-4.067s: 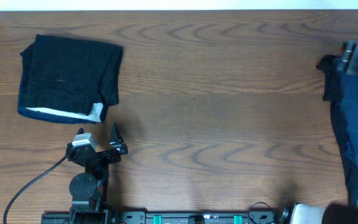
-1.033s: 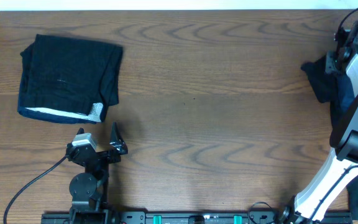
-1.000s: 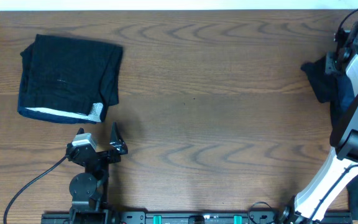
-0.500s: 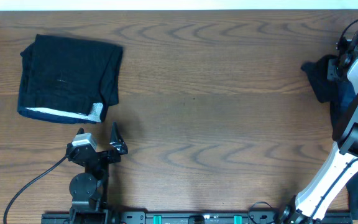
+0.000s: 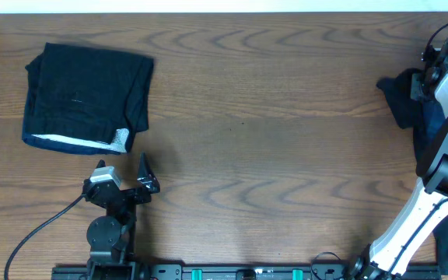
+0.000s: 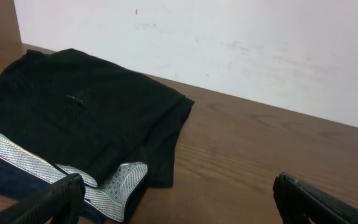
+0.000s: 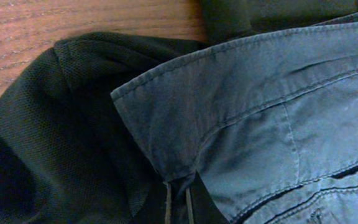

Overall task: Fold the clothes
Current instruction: 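Grasp the blue denim shorts waistband with the right gripper, then pull the denim shorts leftward and lay them on the table center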

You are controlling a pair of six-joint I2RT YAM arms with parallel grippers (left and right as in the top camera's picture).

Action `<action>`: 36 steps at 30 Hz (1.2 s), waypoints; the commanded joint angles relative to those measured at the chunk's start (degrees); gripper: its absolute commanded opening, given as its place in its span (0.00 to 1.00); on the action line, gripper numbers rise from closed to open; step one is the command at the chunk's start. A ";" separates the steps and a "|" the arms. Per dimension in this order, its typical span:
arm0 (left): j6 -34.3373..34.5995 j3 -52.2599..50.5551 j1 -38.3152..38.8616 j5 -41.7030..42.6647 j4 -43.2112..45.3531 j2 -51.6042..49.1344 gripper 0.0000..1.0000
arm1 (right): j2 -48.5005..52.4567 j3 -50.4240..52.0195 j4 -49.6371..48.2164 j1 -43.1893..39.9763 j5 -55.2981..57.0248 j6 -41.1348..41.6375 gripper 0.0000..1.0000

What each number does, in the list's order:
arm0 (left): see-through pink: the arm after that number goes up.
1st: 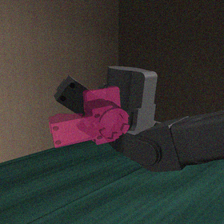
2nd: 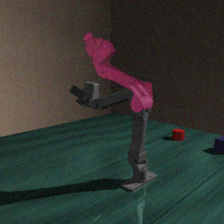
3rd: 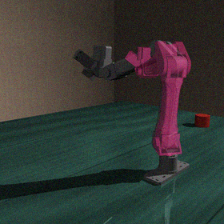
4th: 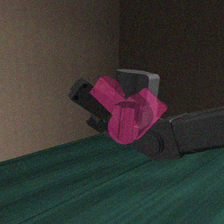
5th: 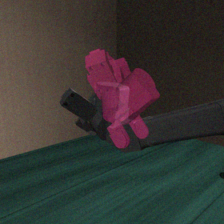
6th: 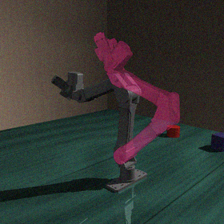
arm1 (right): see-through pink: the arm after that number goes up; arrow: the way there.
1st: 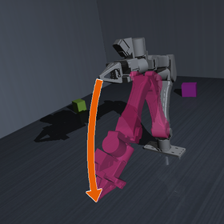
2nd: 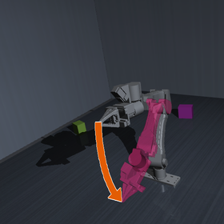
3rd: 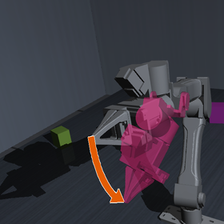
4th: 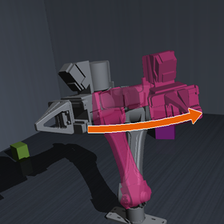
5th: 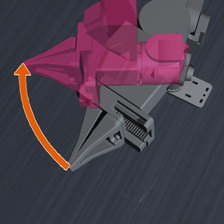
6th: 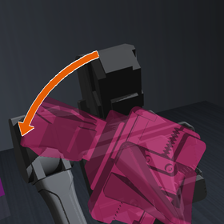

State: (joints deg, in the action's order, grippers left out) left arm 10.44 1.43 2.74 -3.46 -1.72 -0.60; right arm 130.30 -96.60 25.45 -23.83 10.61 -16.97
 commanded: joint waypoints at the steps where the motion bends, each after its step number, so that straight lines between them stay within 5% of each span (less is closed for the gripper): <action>1: -0.76 -1.20 0.24 -1.70 -2.08 0.37 0.98 | -4.72 -0.15 -0.22 -0.72 -0.07 0.68 0.01; 21: -0.79 -1.20 0.24 -1.73 -2.08 0.37 0.98 | -27.87 -0.15 3.98 -1.31 1.57 0.61 0.01; 32: -0.76 -1.20 0.24 -1.70 -2.08 0.37 0.98 | -42.77 -0.15 11.04 14.27 -3.52 0.83 0.01; 36: -0.79 -1.20 0.24 -1.70 -2.08 0.37 0.98 | -42.69 -0.13 15.43 23.69 -9.29 7.67 0.01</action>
State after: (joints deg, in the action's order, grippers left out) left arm 10.44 1.43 2.74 -3.46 -1.72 -0.58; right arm 87.20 -96.42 39.48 -4.93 7.22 -14.52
